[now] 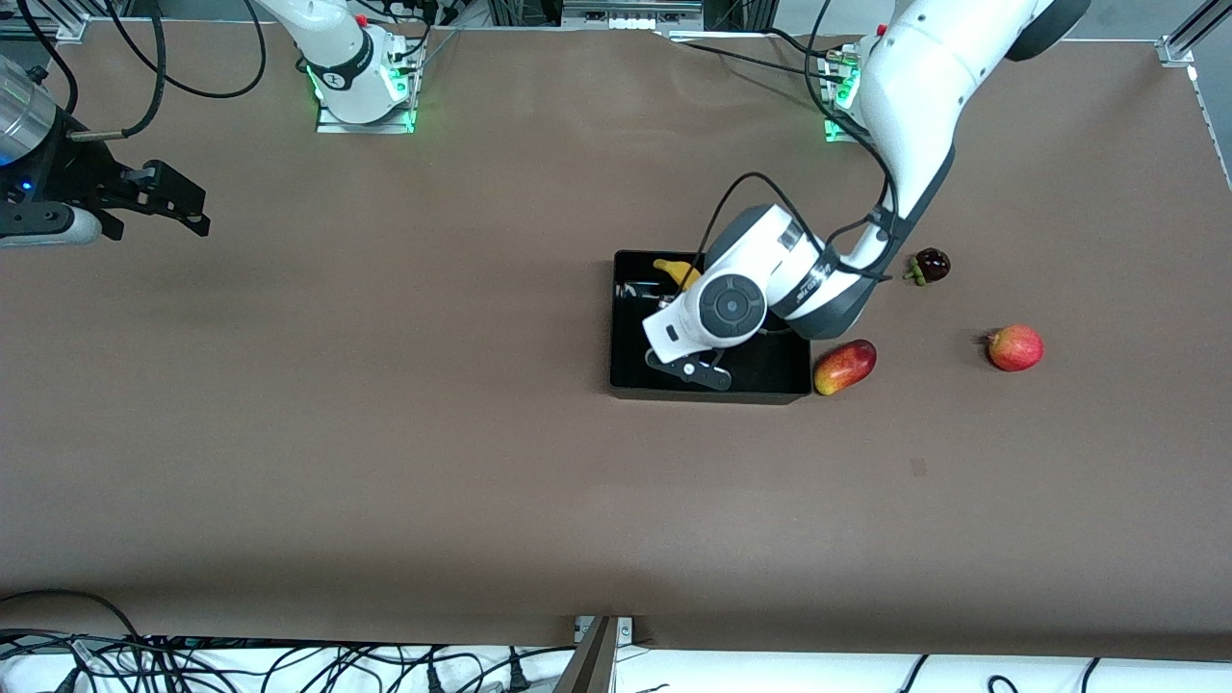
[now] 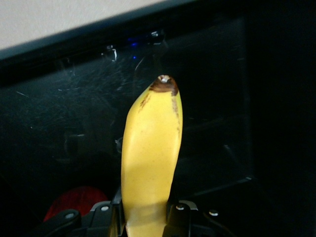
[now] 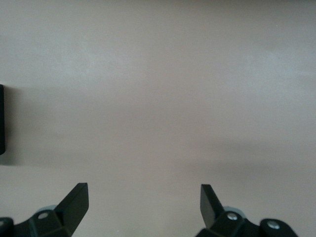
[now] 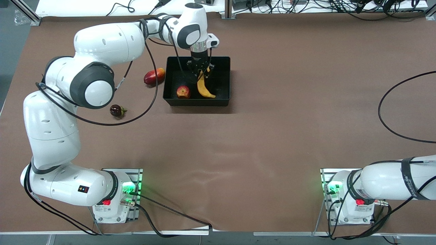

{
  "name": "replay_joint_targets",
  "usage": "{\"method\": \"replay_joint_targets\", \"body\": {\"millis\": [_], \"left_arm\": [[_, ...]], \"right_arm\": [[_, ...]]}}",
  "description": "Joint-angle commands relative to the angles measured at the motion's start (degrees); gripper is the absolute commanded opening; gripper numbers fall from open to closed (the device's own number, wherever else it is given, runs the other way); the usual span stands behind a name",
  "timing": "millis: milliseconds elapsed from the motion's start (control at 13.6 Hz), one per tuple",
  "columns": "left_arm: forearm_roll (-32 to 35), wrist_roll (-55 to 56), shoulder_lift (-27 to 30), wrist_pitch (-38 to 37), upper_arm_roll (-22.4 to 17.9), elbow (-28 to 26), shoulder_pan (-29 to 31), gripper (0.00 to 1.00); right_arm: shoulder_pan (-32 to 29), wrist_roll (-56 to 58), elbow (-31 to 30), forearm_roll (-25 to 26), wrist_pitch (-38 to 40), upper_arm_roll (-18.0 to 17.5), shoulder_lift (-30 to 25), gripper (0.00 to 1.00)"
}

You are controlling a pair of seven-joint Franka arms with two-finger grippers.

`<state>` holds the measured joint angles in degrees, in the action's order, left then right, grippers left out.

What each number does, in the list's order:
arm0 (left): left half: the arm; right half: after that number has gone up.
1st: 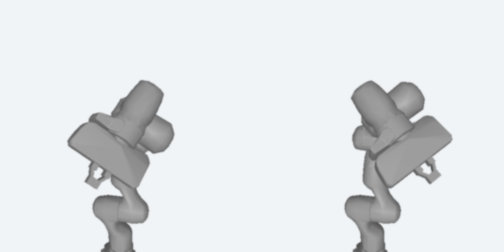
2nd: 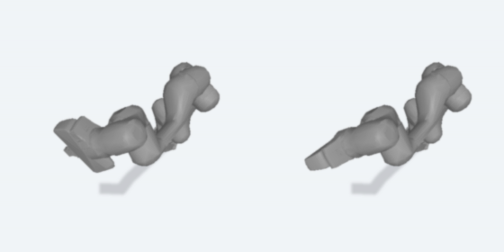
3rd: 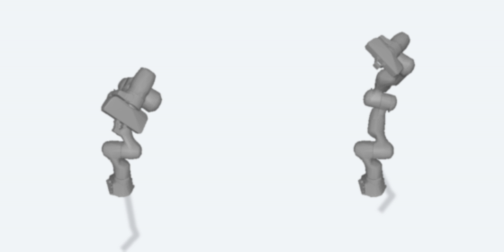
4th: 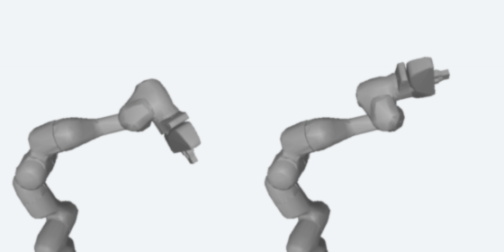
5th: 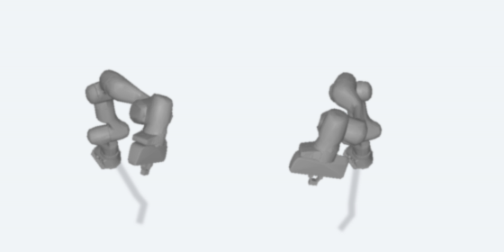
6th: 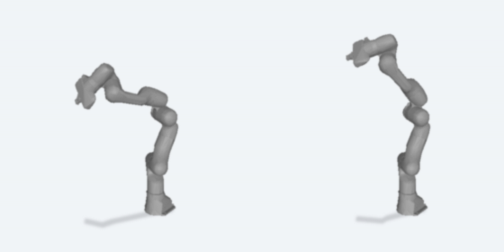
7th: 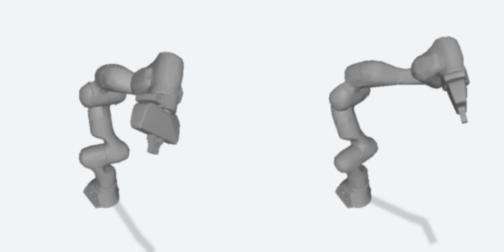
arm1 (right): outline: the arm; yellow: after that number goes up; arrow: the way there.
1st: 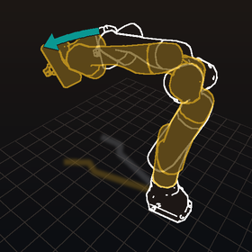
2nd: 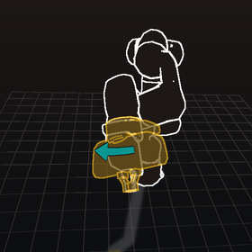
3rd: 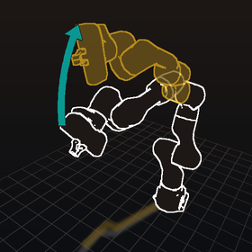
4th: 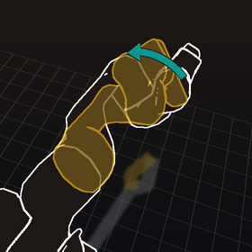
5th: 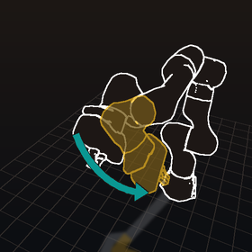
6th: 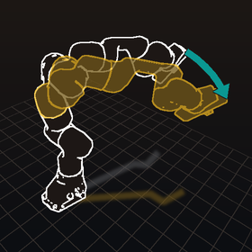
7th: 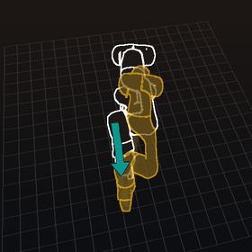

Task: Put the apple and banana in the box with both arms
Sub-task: 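Lower the banana into the black box beside the apple and release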

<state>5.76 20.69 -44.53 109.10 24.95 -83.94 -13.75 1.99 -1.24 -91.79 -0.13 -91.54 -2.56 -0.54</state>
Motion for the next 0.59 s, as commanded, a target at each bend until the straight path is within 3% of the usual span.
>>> {"method": "replay_joint_targets", "body": {"millis": [0,74,221,369,516], "left_arm": [[1.27,0.23,-1.26,0.32,-0.78,-0.88,-1.10,0.10],[1.27,0.23,-1.79,0.32,-0.96,-0.70,-1.28,0.27],[1.27,-0.29,-1.27,0.23,-0.87,-0.09,-1.10,1.00],[0.83,0.14,0.22,-0.38,-0.78,1.83,-0.14,1.00],[0.66,0.23,5.47,-2.12,-0.69,2.11,2.66,1.00]], "right_arm": [[-0.32,0.63,1.35,0.84,1.01,-0.43,0.45,1.00],[-0.32,0.63,1.35,0.92,1.01,-0.43,0.45,1.00],[-0.32,0.63,1.35,0.92,1.01,-0.43,0.45,1.00],[-0.32,0.54,1.35,0.84,1.01,-0.43,0.45,1.00],[-0.32,0.54,1.35,0.92,0.92,-0.43,0.45,1.00]]}}
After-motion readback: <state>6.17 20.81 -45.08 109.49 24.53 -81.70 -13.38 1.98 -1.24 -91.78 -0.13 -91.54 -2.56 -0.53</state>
